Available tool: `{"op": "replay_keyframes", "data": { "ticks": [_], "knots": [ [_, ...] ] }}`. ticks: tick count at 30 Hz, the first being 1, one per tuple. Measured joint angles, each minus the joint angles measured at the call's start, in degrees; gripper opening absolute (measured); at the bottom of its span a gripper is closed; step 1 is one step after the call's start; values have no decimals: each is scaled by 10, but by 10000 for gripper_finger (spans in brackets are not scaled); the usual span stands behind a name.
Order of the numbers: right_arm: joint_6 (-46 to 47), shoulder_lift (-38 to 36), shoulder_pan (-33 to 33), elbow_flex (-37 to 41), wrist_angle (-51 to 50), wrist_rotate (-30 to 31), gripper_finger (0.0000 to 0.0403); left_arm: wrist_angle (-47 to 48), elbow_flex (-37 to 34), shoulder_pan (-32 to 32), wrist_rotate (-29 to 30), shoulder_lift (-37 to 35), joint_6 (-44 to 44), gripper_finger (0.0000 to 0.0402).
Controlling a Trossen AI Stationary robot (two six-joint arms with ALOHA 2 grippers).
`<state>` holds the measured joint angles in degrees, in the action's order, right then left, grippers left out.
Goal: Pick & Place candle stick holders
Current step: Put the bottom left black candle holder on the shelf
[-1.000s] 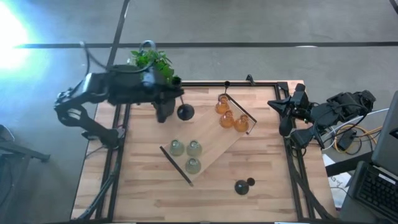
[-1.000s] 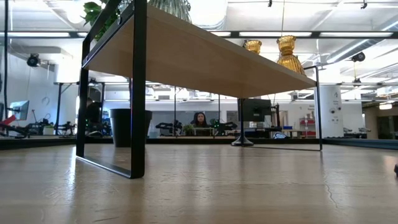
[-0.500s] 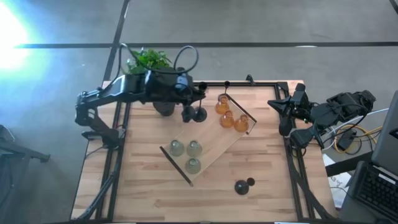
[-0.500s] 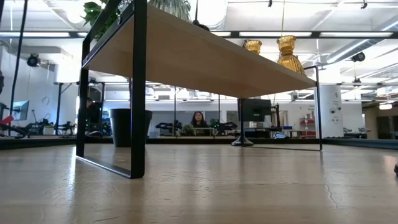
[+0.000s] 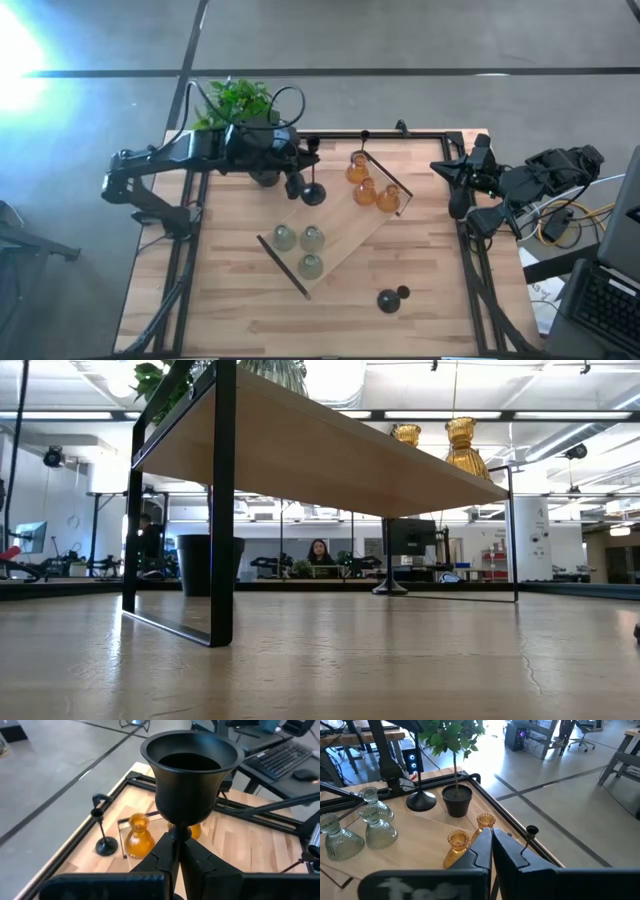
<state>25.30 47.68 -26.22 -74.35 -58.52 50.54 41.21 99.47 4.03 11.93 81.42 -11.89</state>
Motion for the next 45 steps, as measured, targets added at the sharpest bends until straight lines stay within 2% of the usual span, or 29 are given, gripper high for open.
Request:
{"op": "replay_keyframes", "data": {
  "ticks": [9, 15, 24, 34, 37, 45],
  "knots": [
    [0, 0, 0, 0, 0, 0, 8, -73, -145, 0, 17, -90, -48, 17],
    [0, 0, 0, 0, 0, 0, 8, -72, -205, -8, 16, -127, -68, 17],
    [-17, 0, 0, 0, 0, 7, 8, -79, -211, -19, -9, -144, -52, 17],
    [-18, 0, 0, 0, 0, 7, 8, -78, -211, -36, -7, -143, -42, 17],
    [-18, 0, 0, 0, 0, 7, 8, -78, -211, -51, 10, -143, -40, 17],
    [-19, 0, 0, 0, 0, 7, 8, -77, -203, -100, 117, -145, -34, 17]
  ]
}}
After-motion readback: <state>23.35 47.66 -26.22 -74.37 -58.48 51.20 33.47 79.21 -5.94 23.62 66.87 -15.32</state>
